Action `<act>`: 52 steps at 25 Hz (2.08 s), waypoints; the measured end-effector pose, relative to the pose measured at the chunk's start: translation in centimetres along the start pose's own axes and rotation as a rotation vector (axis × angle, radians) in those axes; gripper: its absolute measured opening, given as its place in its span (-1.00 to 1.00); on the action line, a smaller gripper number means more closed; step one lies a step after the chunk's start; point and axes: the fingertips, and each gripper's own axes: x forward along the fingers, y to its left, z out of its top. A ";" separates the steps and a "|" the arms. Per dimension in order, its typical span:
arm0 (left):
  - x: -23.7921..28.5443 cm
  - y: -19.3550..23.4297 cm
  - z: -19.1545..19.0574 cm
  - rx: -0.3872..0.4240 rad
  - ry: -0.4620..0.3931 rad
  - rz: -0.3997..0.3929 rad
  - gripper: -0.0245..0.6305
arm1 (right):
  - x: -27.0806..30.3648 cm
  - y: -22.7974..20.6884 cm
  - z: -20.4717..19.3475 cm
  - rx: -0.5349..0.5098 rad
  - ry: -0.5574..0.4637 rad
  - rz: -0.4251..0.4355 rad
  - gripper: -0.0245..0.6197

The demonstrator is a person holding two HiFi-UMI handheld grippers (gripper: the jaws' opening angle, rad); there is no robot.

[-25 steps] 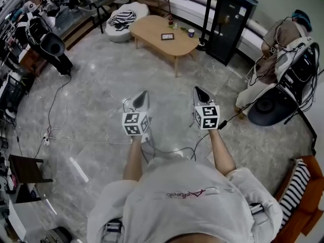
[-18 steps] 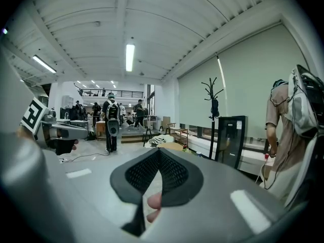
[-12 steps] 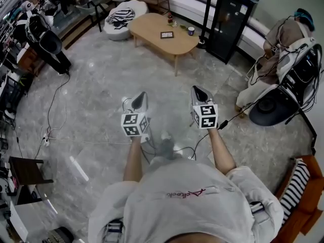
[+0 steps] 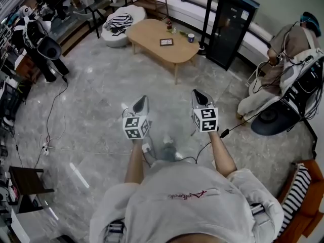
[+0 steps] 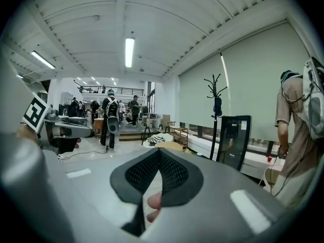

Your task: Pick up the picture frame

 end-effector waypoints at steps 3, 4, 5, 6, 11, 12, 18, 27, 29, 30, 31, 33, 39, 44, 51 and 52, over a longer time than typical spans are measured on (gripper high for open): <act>2.7 1.6 0.8 0.006 -0.008 -0.004 -0.93 | 2.9 -0.9 0.5 -0.001 -0.003 -0.004 -0.90; 3.6 2.2 1.1 0.008 -0.011 -0.004 -0.93 | 3.9 -1.1 0.7 -0.003 -0.003 -0.002 -0.90; 4.4 2.7 1.4 0.009 -0.013 -0.003 -0.93 | 4.9 -1.3 1.0 -0.004 -0.004 -0.001 -0.90; 5.3 3.2 1.7 0.009 -0.015 -0.002 -0.93 | 5.8 -1.6 1.2 -0.005 -0.003 0.001 -0.90; 9.3 5.6 2.6 0.001 -0.017 -0.001 -0.93 | 10.4 -2.6 2.4 -0.014 0.004 0.008 -0.90; 10.0 6.1 2.7 -0.004 -0.014 -0.001 -0.93 | 11.1 -2.7 2.5 -0.016 0.007 0.010 -0.90; 14.3 8.6 4.3 -0.009 -0.008 -0.010 -0.93 | 15.4 -4.2 4.2 -0.018 0.012 -0.001 -0.90; 20.2 13.2 6.6 0.011 -0.010 -0.025 -0.93 | 22.9 -5.4 6.7 -0.016 0.006 -0.013 -0.90; 21.5 14.4 7.0 0.014 -0.012 -0.025 -0.93 | 24.6 -5.5 7.1 -0.019 0.006 -0.013 -0.90; 22.2 15.0 7.2 0.016 -0.012 -0.026 -0.93 | 25.5 -5.6 7.3 -0.019 0.006 -0.014 -0.90; 22.9 15.7 7.4 0.018 -0.012 -0.028 -0.93 | 26.5 -5.6 7.5 -0.019 0.005 -0.015 -0.90; 24.0 17.0 7.5 0.018 -0.008 -0.030 -0.93 | 28.2 -5.7 7.8 -0.020 0.008 -0.020 -0.90; 27.3 20.6 7.6 0.022 0.004 -0.015 -0.93 | 32.7 -6.0 8.0 -0.032 0.016 -0.028 -0.90; 28.8 22.4 7.6 0.015 0.012 -0.024 -0.93 | 34.7 -6.2 8.1 -0.029 0.026 -0.050 -0.90; 29.7 22.1 6.9 0.009 0.027 -0.047 -0.93 | 34.6 -6.8 7.0 -0.014 0.040 -0.076 -0.90; 29.8 22.0 6.8 0.008 0.028 -0.051 -0.93 | 34.5 -6.8 6.9 -0.012 0.042 -0.079 -0.90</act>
